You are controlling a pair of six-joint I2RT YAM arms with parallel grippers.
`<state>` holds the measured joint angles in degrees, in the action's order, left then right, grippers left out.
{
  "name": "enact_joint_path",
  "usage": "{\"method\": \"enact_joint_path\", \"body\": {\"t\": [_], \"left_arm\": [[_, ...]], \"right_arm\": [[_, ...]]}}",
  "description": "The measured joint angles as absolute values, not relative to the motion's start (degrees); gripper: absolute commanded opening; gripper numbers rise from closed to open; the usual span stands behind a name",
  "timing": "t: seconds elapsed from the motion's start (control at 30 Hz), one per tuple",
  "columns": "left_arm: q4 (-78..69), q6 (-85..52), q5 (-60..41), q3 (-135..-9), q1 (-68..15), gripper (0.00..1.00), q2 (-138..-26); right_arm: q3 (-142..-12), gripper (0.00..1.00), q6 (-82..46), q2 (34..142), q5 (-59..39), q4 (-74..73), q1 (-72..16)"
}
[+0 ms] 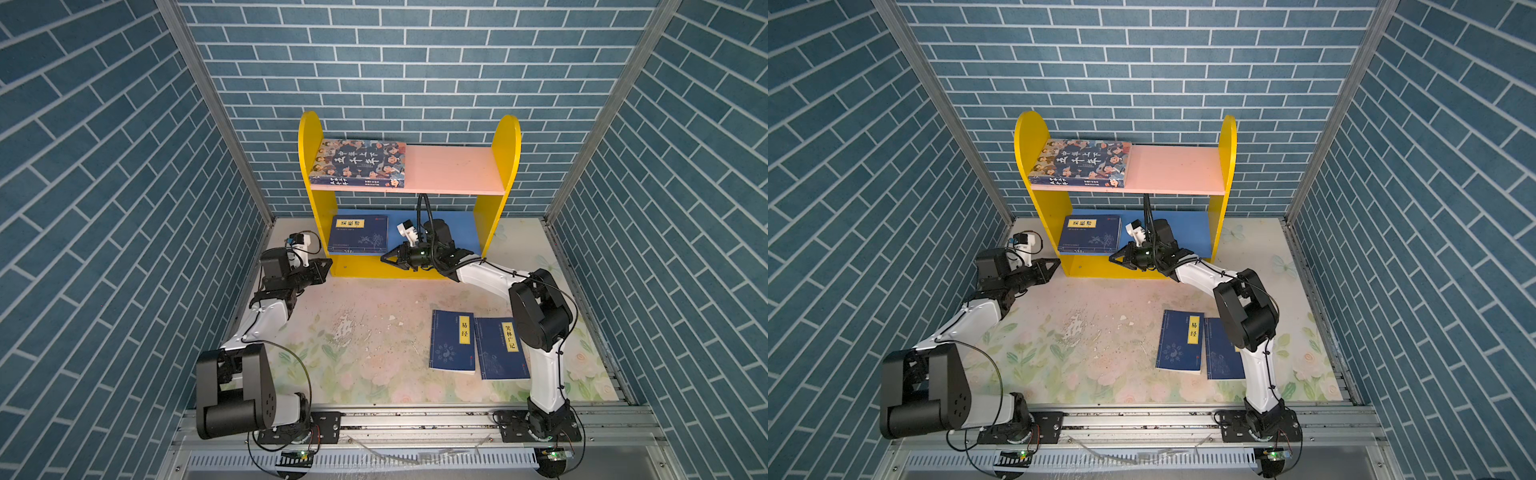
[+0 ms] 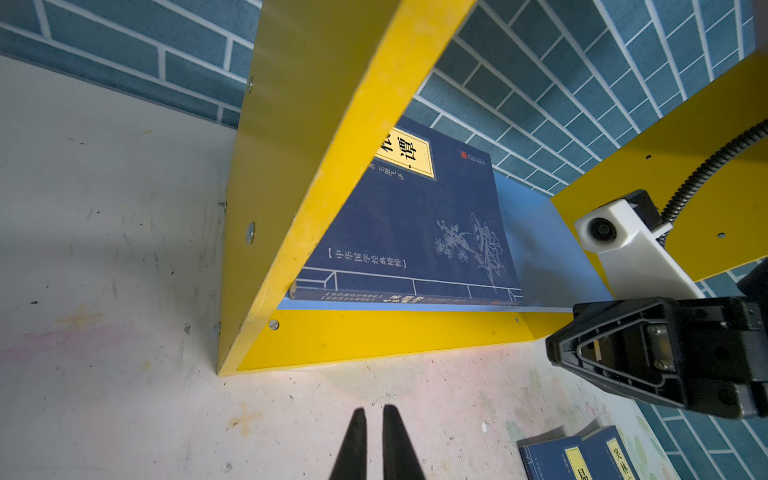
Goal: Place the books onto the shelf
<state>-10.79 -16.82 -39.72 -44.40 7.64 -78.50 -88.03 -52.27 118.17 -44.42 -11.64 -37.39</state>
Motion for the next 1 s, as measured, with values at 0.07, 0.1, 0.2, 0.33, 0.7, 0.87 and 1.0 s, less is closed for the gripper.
{"method": "enact_joint_path", "body": {"t": [0.07,0.1,0.2,0.33,0.7,0.87,1.0], "left_arm": [[-10.8,-16.8,-39.7,-44.4,7.6,0.12,-78.5],[-10.8,-16.8,-39.7,-44.4,7.6,0.12,-78.5],[-10.8,-16.8,-39.7,-44.4,7.6,0.12,-78.5],[-10.8,-16.8,-39.7,-44.4,7.7,0.12,-78.5],[-10.8,-16.8,-39.7,-44.4,7.6,0.12,-78.5],[-10.8,-16.8,-39.7,-44.4,7.6,0.12,-78.5],[-10.8,-16.8,-39.7,-44.4,7.6,0.12,-78.5]], "right_arm": [[-89.7,0.08,-52.3,119.1,-44.7,-11.7,-37.5],[-90.5,0.09,-52.2,119.6,-44.8,-11.8,-37.5],[-92.2,0.08,-52.3,121.0,-44.8,-11.8,-37.5],[-92.9,0.08,-52.3,122.0,-44.8,-11.4,-37.5],[-93.7,0.08,-52.2,122.9,-44.7,-9.3,-37.5],[-94.9,0.08,-52.0,123.7,-44.4,-7.3,-37.4],[-95.1,0.08,-51.7,124.3,-44.4,-6.6,-37.2]]}}
